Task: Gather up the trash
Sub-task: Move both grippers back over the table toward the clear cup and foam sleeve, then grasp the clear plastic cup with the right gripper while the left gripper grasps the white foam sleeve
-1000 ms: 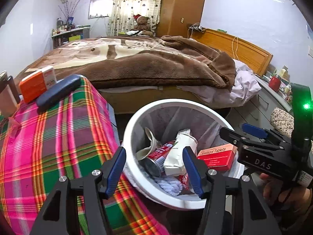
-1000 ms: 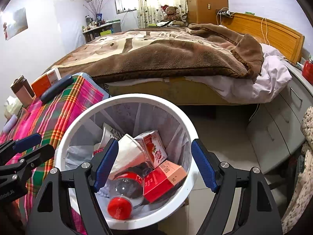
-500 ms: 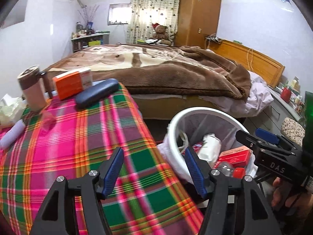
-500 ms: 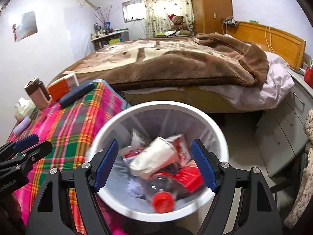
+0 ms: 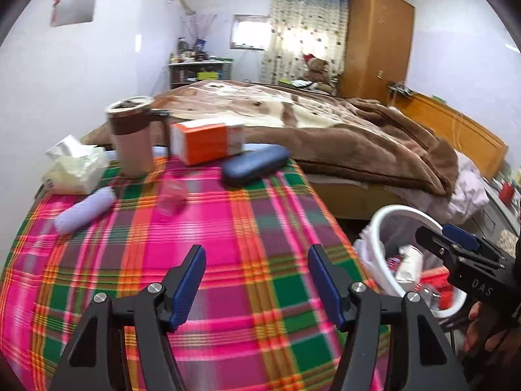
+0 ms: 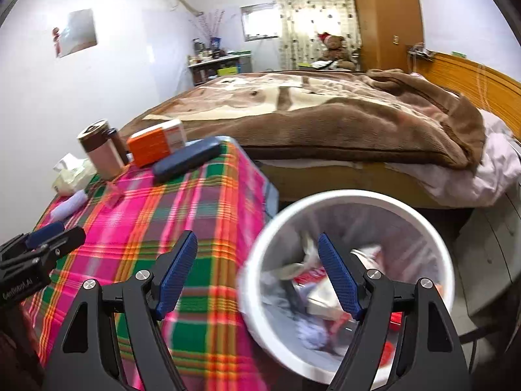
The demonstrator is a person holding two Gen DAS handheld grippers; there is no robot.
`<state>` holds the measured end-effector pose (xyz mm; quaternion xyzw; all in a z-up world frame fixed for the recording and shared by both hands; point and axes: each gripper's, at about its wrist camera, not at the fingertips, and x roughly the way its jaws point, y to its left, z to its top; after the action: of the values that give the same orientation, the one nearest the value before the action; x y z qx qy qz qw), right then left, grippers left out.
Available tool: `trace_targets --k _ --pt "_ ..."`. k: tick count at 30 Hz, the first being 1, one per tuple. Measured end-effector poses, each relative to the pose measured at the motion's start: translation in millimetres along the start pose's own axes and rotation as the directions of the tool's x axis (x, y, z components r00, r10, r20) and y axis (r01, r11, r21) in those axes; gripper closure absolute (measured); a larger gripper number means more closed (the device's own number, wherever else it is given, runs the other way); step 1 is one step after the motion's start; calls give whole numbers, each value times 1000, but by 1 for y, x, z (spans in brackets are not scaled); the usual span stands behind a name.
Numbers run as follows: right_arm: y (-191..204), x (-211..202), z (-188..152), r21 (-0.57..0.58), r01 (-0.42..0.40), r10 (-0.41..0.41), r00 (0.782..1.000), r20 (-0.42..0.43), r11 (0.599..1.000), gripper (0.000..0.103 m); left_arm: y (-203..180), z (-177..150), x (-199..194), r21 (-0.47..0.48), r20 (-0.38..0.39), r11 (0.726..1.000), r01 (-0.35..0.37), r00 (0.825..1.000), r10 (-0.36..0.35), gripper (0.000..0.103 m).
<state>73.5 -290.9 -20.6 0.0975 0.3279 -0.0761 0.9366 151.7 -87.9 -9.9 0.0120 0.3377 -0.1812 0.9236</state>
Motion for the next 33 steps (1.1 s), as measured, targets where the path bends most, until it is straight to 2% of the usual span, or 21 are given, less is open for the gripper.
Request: trace_targets --k 11,18,23,33 --pt "59 32 15 -42 -77 75 996 -46 996 25 104 11 3 -106 -3 989 -102 995 102 38" --pt "108 63 24 -85 -115 107 990 -95 990 25 164 19 13 -124 -10 978 -167 986 167 38" --pt "138 85 28 -91 -154 140 980 -138 984 25 202 24 28 -142 -38 976 -166 986 163 38" --pt "192 128 31 -100 -203 180 963 -200 974 25 244 35 68 -66 -92 988 -141 987 135 38"
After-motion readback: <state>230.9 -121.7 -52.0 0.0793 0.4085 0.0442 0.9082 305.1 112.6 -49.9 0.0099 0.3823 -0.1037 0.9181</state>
